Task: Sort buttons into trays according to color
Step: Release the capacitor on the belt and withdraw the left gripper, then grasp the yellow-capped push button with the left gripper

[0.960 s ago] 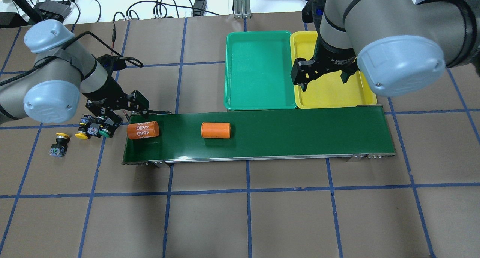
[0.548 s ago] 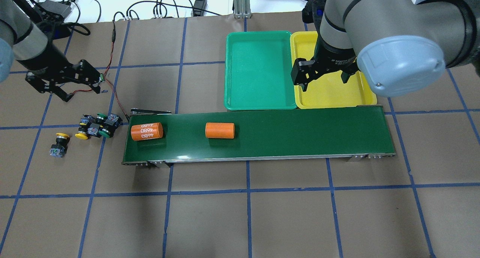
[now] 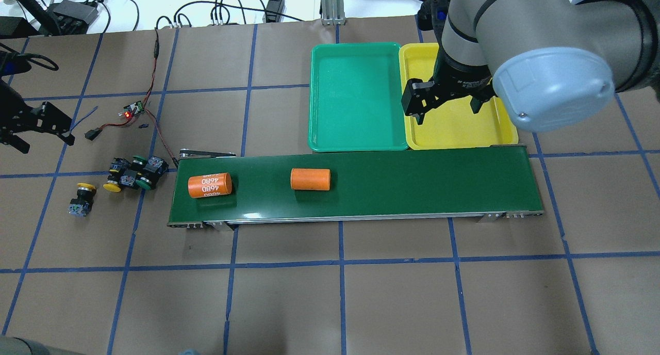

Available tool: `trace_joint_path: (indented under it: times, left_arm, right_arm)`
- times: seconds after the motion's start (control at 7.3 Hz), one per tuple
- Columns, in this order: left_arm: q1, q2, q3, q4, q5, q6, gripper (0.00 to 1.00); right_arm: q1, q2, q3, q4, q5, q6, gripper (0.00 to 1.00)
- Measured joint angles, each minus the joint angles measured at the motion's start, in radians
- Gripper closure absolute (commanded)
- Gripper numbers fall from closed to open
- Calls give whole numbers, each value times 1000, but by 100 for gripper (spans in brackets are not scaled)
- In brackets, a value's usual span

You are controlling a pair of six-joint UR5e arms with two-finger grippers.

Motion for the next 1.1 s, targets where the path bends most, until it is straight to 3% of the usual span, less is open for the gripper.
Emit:
trace_joint_path:
  times: [0.27,0.82,0.96,1.1]
  left_arm:
    - [59,-68,-42,105,1,109,0]
    - [86,-166,-162,268,-6,135,1]
    - [87,-184,-171,287,-7,136,54]
    - [87,-192,-175,290,-7,137,100]
  right_arm:
    - [-1,0,0,0,0,0,0]
    - [-2,0,1,1,-1,0,0]
    - [-2,0,1,0,-1,0,0]
    - [-2,0,1,0,-1,0,0]
